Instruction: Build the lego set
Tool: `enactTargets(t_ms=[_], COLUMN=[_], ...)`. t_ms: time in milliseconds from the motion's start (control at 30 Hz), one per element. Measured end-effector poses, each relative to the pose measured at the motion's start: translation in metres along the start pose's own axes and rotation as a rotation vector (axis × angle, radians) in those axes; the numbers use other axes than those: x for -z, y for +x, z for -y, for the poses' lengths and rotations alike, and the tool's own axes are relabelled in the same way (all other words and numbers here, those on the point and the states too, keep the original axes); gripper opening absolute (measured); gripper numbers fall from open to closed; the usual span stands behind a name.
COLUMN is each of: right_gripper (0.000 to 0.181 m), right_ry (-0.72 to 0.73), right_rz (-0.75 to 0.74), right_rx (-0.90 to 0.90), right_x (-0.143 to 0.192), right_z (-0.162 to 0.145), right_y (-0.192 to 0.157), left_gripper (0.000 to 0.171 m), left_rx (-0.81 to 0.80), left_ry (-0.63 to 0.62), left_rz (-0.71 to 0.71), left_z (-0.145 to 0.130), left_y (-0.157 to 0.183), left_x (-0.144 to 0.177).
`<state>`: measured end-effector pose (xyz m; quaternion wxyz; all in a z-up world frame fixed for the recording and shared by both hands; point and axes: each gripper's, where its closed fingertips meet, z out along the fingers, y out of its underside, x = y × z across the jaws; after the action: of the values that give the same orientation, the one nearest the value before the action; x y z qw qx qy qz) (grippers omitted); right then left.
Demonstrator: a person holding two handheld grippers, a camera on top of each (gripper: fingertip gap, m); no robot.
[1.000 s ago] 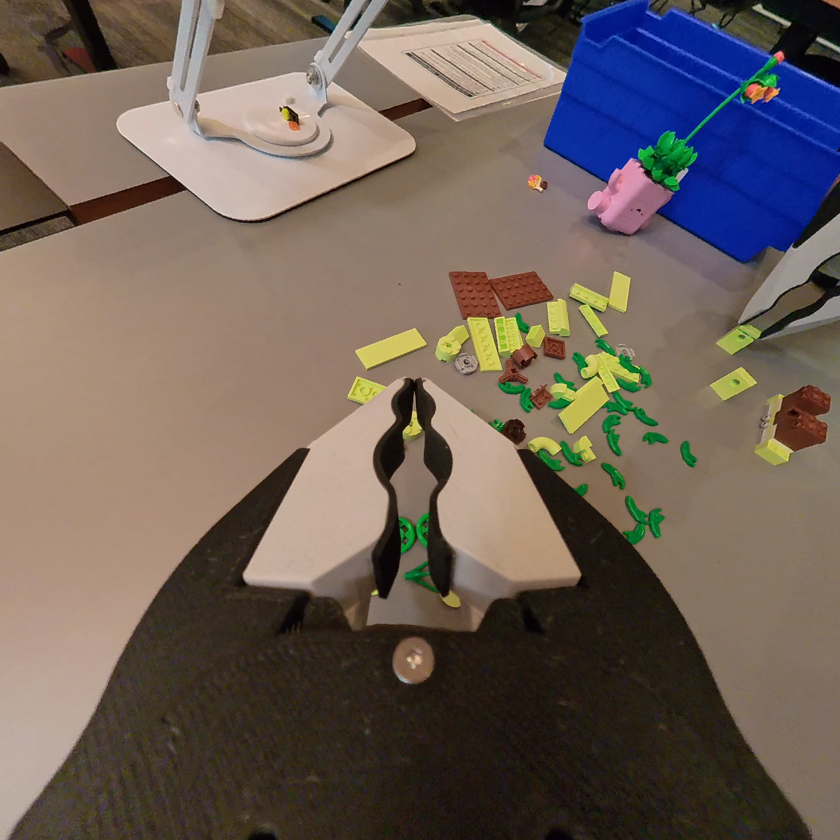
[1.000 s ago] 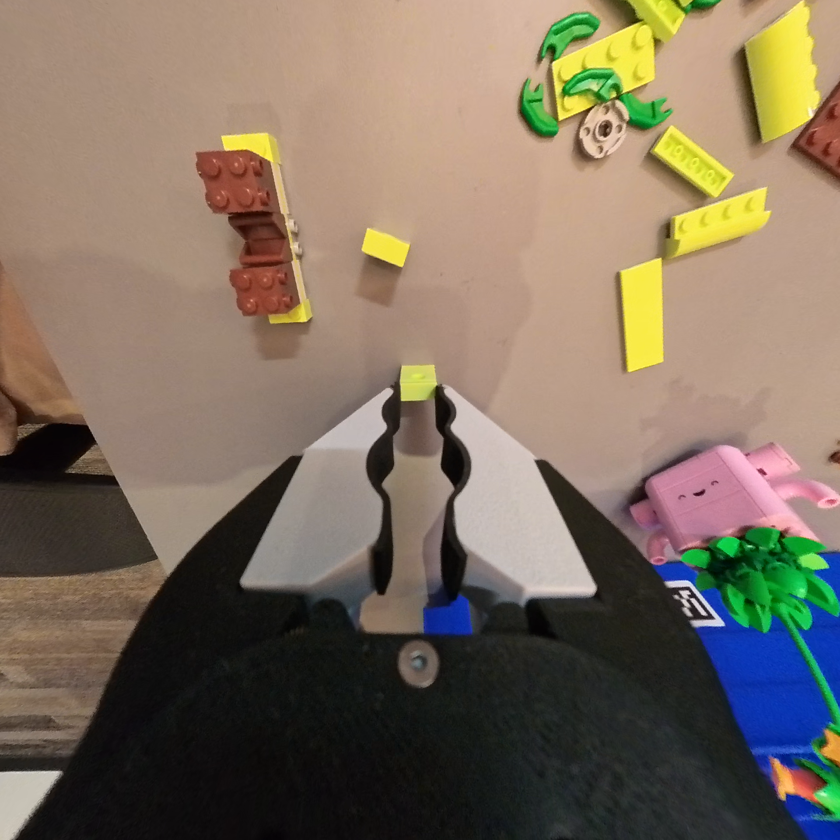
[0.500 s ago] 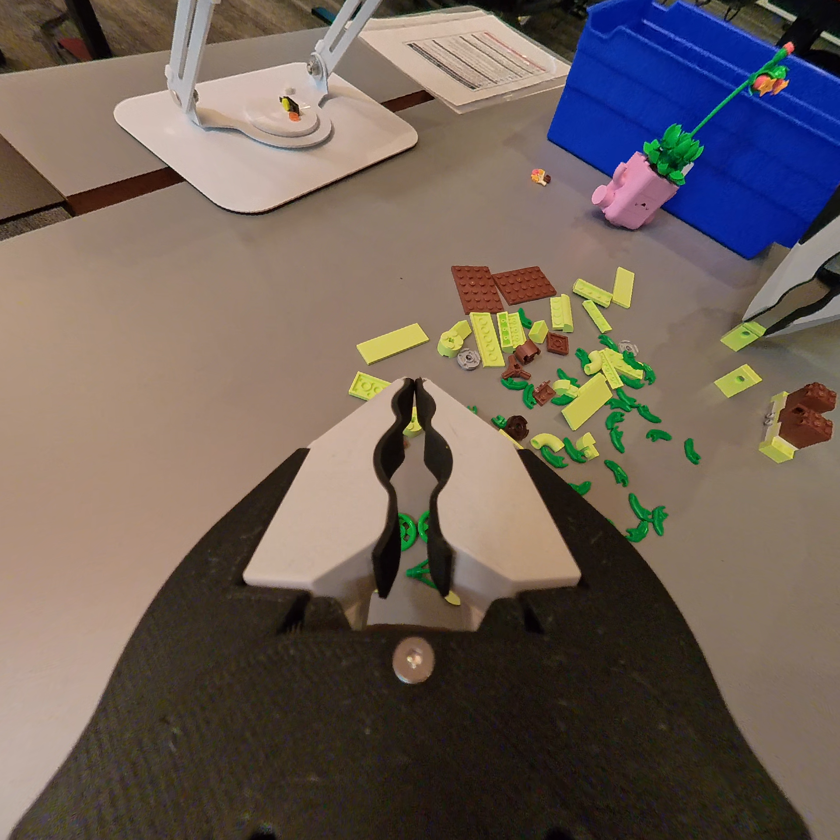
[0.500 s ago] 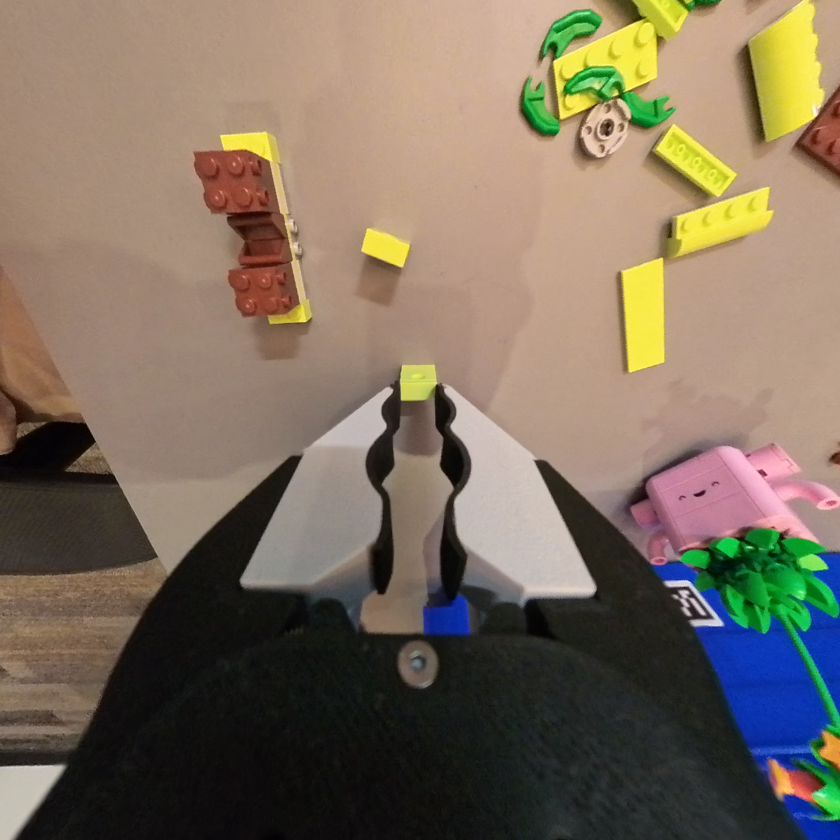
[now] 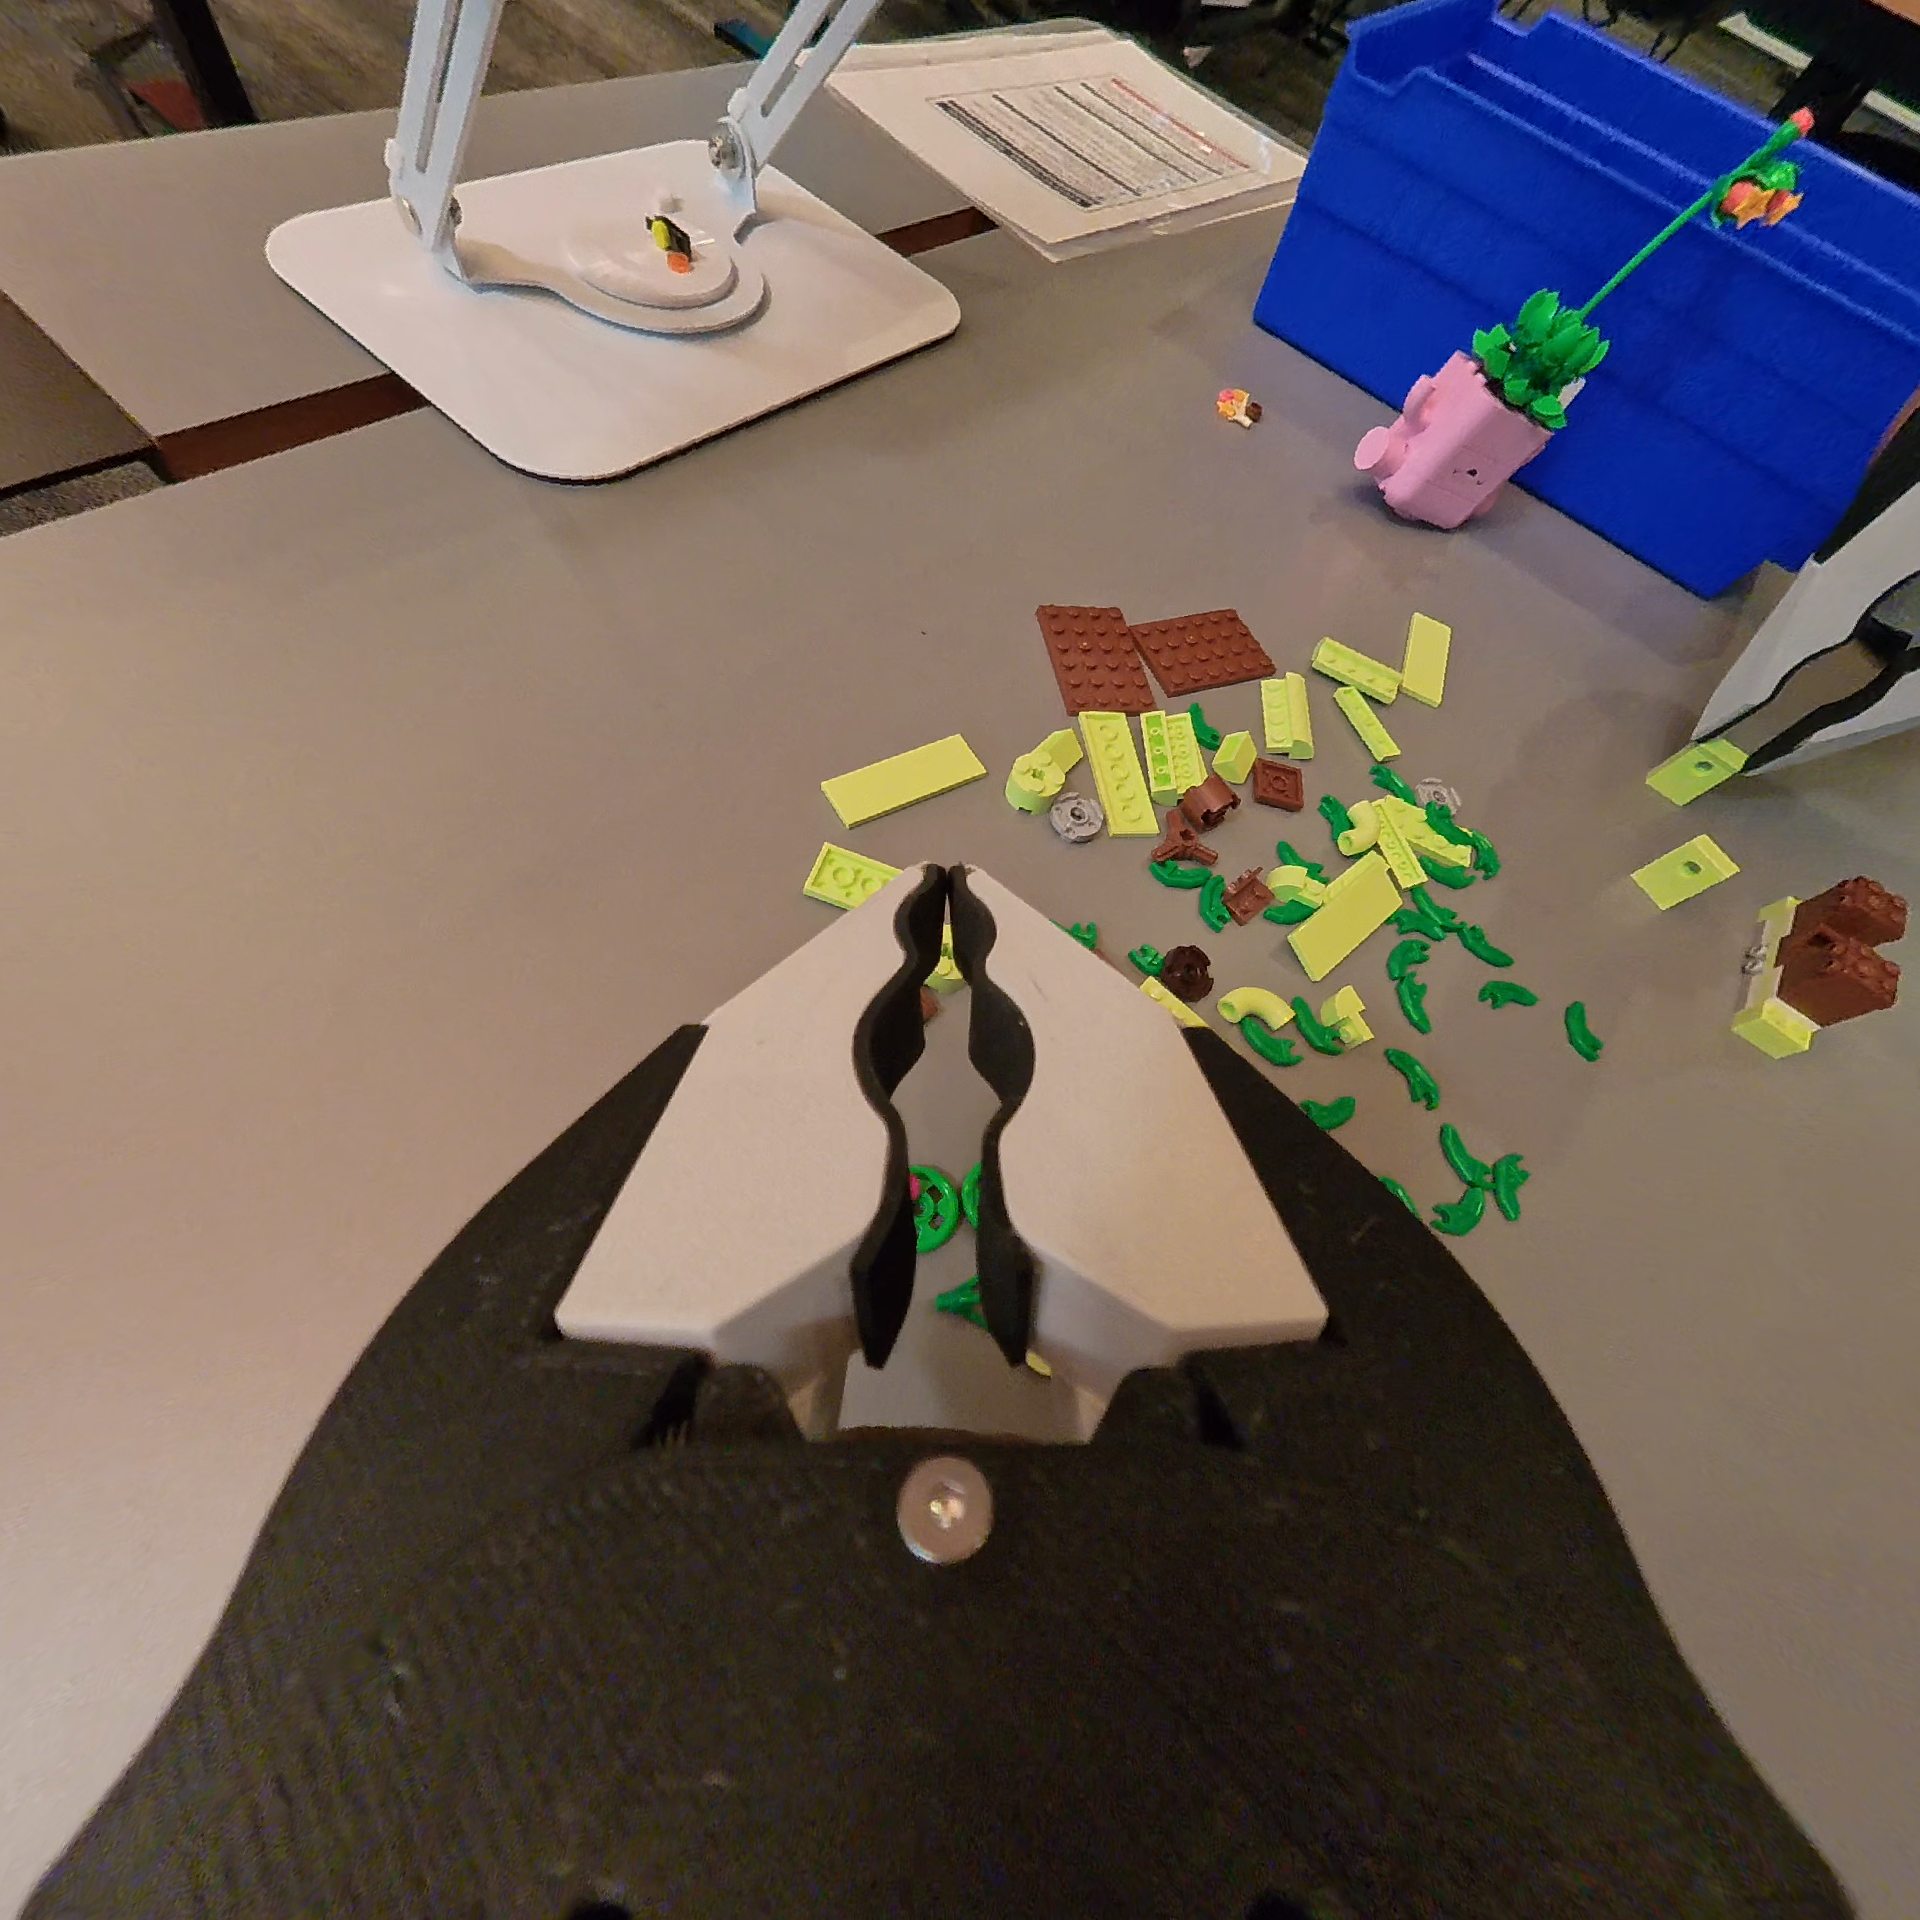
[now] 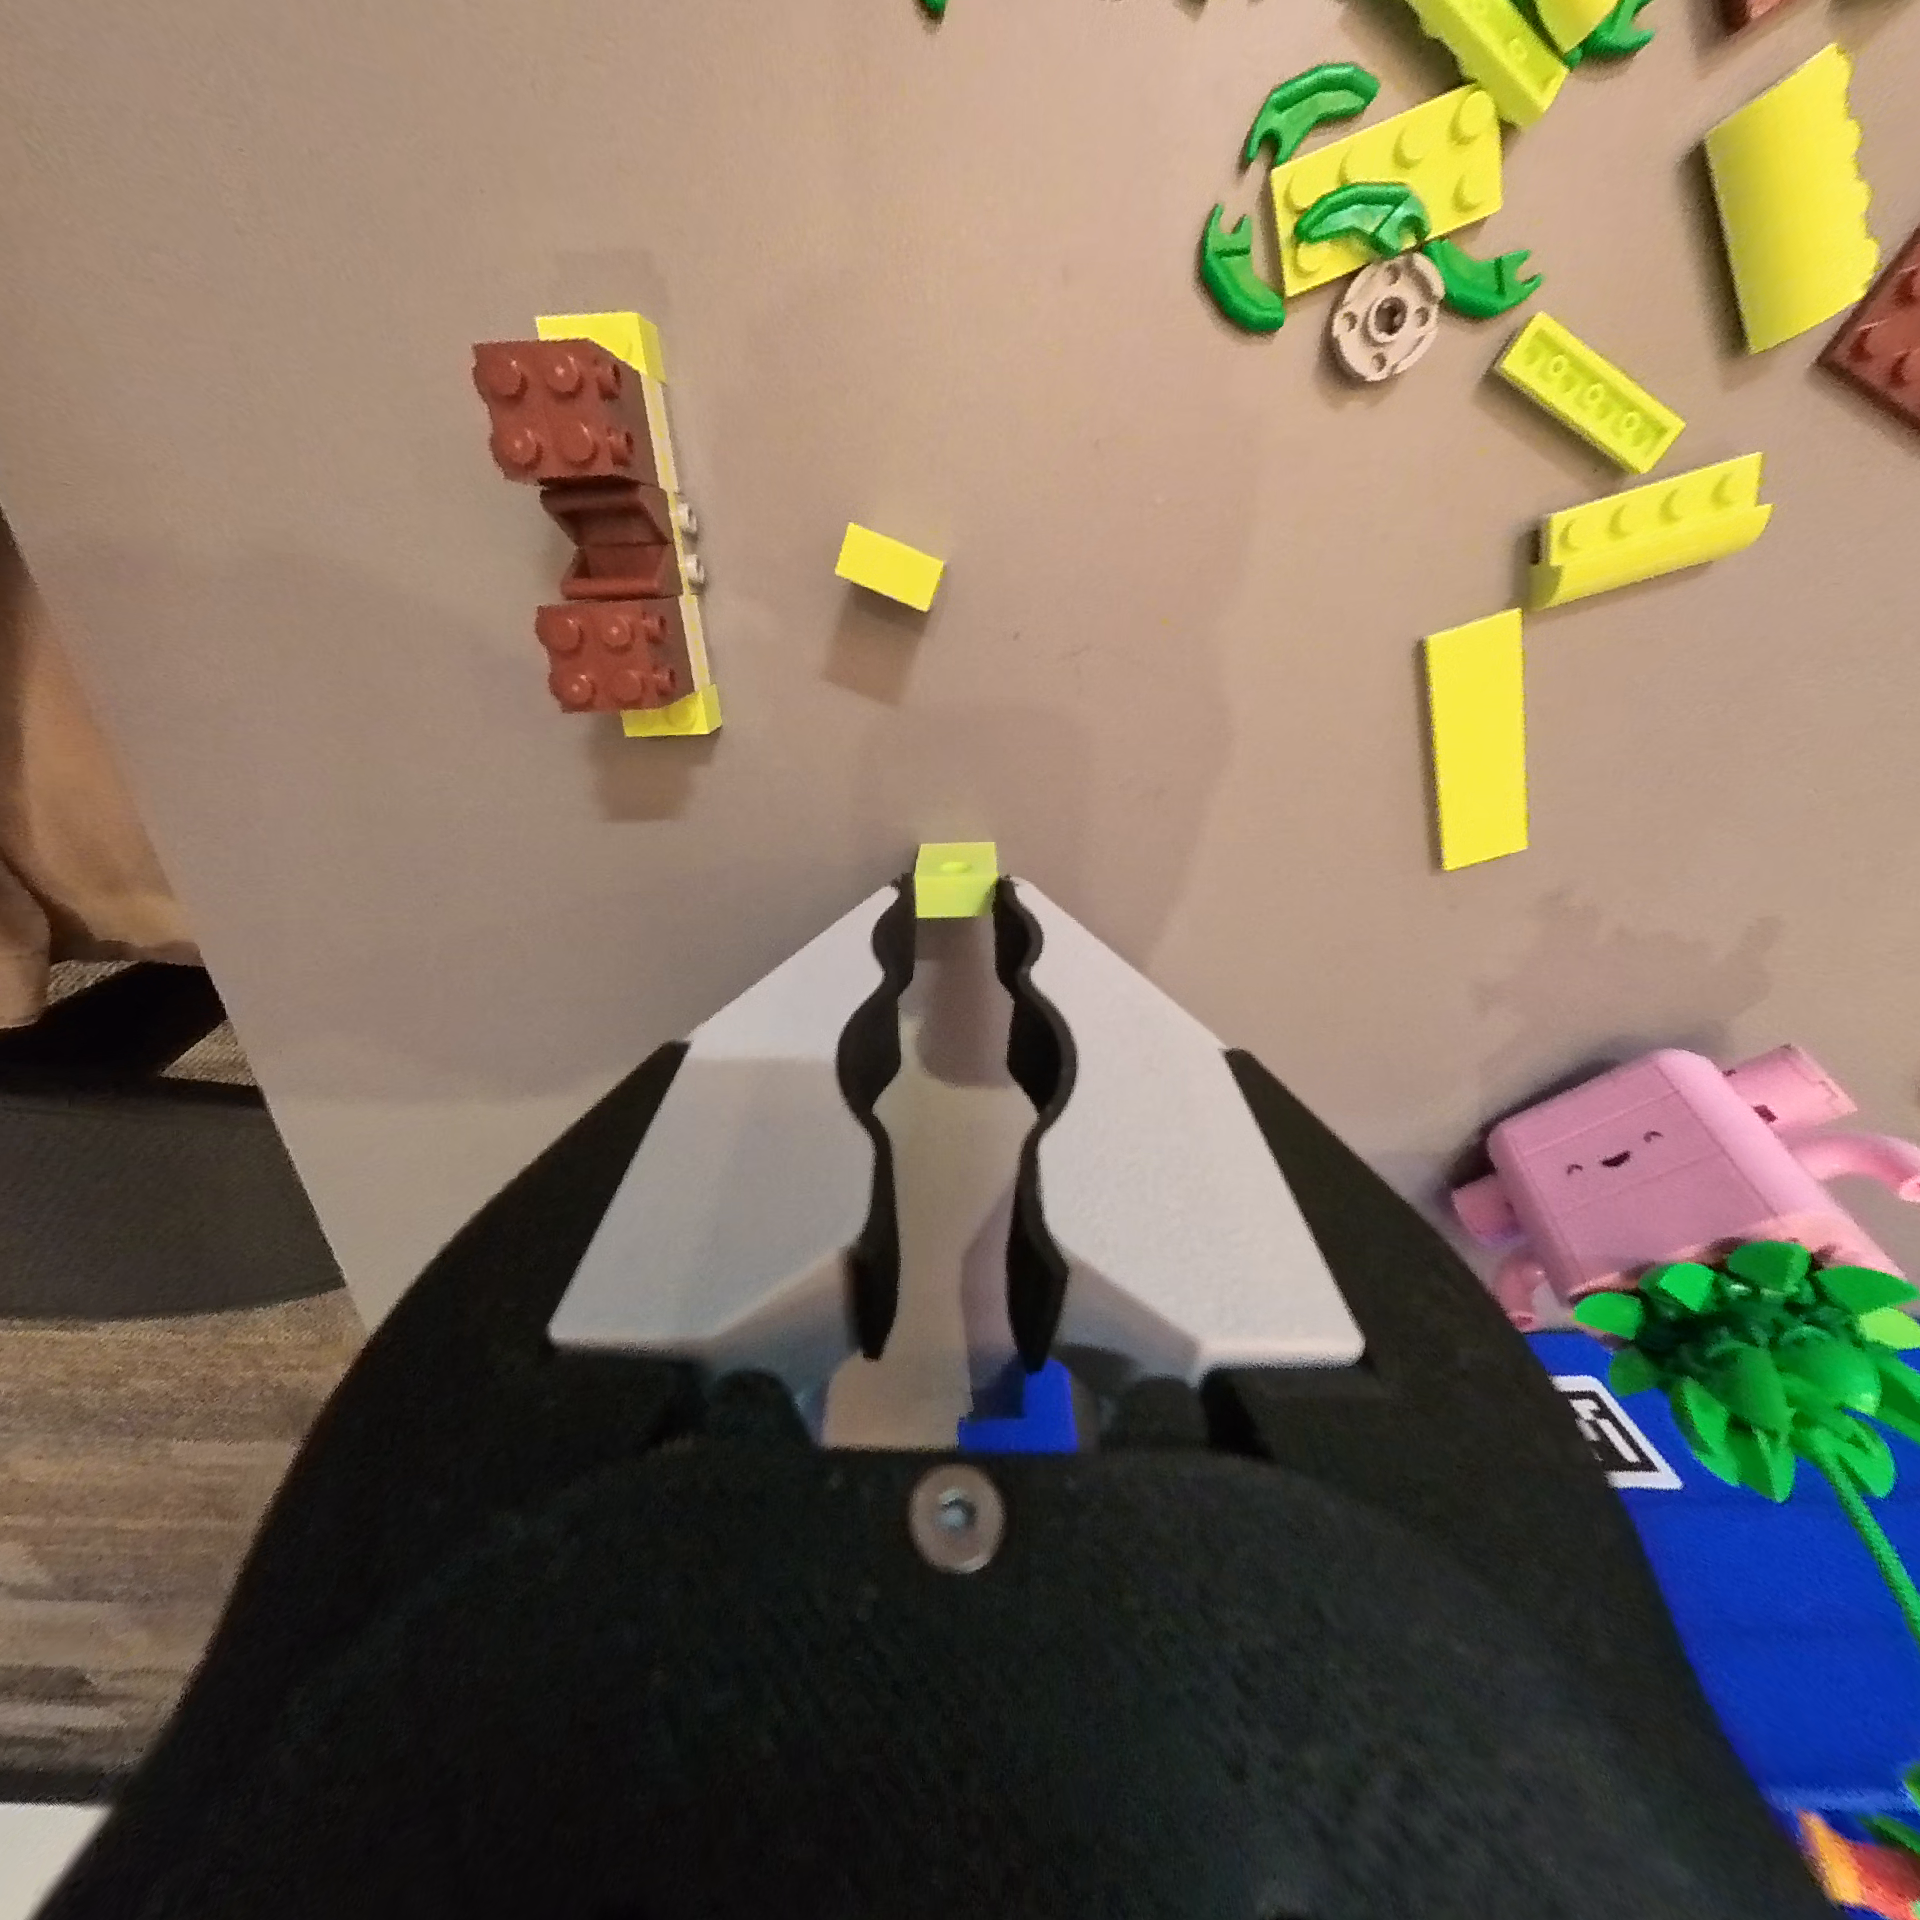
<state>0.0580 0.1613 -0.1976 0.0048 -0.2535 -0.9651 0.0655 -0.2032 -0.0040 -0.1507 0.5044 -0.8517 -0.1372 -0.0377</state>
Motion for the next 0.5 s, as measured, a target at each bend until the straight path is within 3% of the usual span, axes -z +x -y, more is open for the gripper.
enactTargets(t_ms=[133,200,433,500], right_gripper=[0.015,0.033,0.029,0.019], right_ry=[0.019,-0.005,0.029,0.055], right_rz=[-0.028,-0.016,-0.067,-0.069], right_rx=[-0.042,-0.07,-0.089,-0.106], right_x=[-0.003,-0.011,-0.015,-0.015], right_z=[0.0,-0.005,-0.007,-0.006], right_y=[0.0,-0.003,-0.002,-0.001], left_gripper=[0.0,0.0,0.0,0.0], left_rx=[-0.002,-0.007,-0.022,-0.024], left_ry=[0.009,0.007,-0.007,-0.014], left_rz=[-0.002,0.0,0.001,-0.007], left_z=[0.003,0.003,0.002,0.001], left_y=[0.001,0.002,0.006,0.009], left_x=[0.002,0.002,-0.002,-0.005])
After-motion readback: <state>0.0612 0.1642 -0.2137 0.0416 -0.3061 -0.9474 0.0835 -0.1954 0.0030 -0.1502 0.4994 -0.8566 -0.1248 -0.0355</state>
